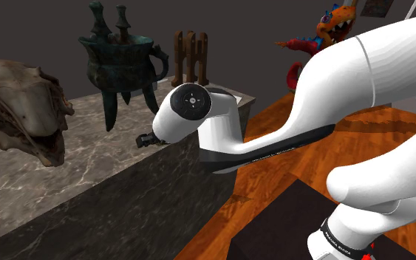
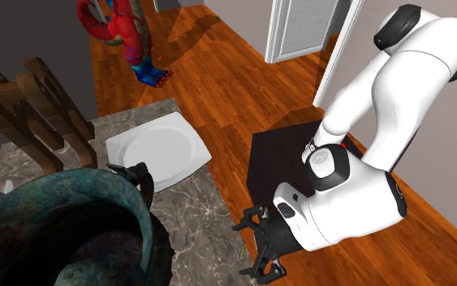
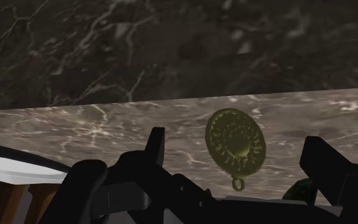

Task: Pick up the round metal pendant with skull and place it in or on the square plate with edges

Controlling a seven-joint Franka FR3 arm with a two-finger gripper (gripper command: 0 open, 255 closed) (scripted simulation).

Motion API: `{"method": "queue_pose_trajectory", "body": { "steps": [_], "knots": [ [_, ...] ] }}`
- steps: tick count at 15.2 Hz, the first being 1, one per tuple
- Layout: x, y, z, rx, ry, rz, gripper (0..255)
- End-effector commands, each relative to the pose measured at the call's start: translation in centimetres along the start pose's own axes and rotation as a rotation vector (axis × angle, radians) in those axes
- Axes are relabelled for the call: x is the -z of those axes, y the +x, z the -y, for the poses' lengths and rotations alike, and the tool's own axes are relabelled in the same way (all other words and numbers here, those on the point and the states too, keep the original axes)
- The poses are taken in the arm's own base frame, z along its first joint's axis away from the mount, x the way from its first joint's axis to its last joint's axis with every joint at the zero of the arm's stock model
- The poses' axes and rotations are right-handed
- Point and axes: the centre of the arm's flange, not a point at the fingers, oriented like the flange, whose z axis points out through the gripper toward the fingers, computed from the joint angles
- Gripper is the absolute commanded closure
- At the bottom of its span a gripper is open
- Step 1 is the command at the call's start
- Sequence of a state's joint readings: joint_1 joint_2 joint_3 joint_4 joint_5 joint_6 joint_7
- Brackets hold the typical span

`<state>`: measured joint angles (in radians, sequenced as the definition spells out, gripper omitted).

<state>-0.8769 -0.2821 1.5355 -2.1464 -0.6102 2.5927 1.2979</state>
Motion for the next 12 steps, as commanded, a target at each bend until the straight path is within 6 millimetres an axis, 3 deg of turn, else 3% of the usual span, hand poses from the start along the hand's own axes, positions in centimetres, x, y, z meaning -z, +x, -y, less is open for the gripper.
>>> {"method": "queue_pose_trajectory", "body": {
  "steps": [1, 6, 7, 12],
  "knots": [
    [-0.17, -0.01, 0.0, 0.0, 0.0, 0.0, 0],
    [-0.17, -0.01, 0.0, 0.0, 0.0, 0.0, 0],
    [-0.17, -0.01, 0.0, 0.0, 0.0, 0.0, 255],
    [-0.17, -0.01, 0.0, 0.0, 0.0, 0.0, 255]
  ]
}}
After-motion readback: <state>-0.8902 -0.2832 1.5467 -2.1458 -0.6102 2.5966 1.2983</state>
